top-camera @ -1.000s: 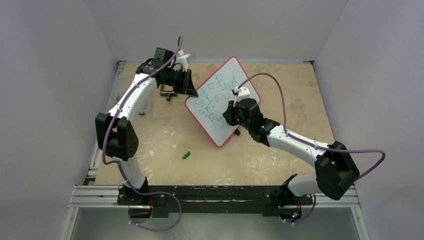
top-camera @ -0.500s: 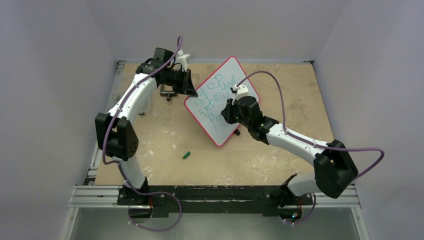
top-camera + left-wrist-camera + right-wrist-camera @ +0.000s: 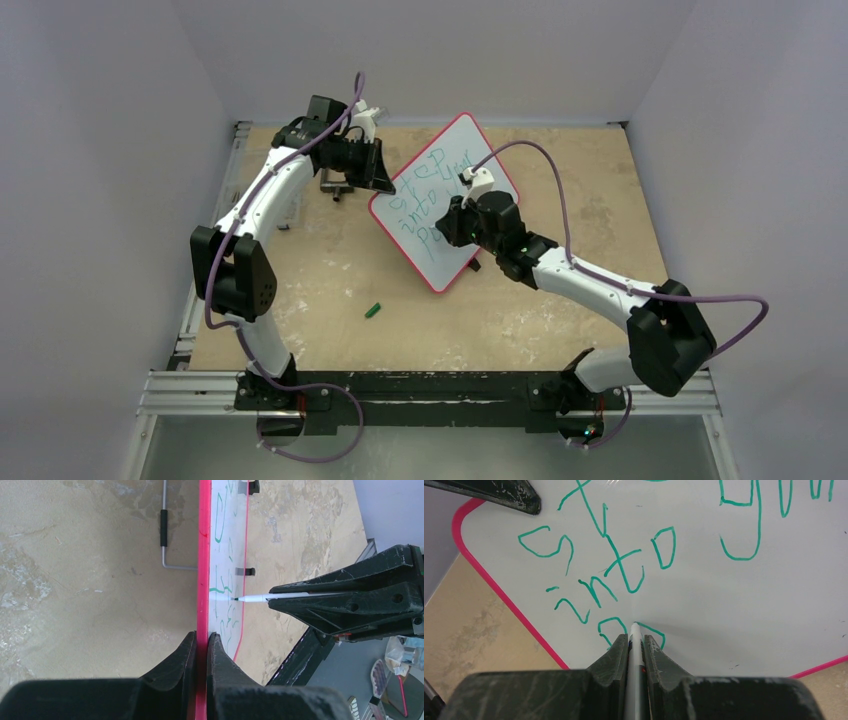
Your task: Write a sentence on the whiteboard
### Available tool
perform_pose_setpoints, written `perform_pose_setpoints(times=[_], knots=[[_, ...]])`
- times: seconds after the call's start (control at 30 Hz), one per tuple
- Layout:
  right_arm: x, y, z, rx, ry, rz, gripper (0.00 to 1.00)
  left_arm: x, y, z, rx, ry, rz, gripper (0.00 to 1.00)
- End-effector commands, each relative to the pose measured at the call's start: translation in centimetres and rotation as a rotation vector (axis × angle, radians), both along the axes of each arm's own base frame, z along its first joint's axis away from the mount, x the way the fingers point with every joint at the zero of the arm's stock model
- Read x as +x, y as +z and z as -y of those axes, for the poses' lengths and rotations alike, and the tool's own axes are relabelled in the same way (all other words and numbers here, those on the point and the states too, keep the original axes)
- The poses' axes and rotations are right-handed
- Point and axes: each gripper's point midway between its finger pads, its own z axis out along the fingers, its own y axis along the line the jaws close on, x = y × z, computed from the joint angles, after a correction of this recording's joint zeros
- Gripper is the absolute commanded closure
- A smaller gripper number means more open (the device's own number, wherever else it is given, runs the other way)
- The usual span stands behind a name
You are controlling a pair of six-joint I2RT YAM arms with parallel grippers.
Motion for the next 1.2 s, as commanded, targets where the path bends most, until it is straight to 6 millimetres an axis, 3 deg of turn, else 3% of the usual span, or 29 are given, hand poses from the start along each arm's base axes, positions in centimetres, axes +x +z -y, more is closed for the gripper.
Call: perform_pose_setpoints(times=[0.0,0.27,0.6,0.93,1.17], knots=[[-0.4,-0.1,-0.6,0.016,0.023,0.002,1.0,0.5,0.0,-0.7,0.06,0.016,0.055,1.0],[-1.1,-1.5,0.2,-0.01,0.014,-0.023,1.0,0.4,0.1,-0.7,0.059,0.016,0.057,1.0],[-1.4,-0.9,0.6,-0.009,0.008,-0.016,1.0,0.5,0.2,-0.7,0.058,0.017,0.06,1.0],[-1.4,3.4,1.3,0.043,-0.018,0.053,1.0,0.4,0.4,-0.7,0.057,0.016,0.065,1.0],[0.0,4.6,2.4,0.03,-0.088,0.093,1.0,0.3,0.4,-0.7,0.058,0.016,0.067,1.0]])
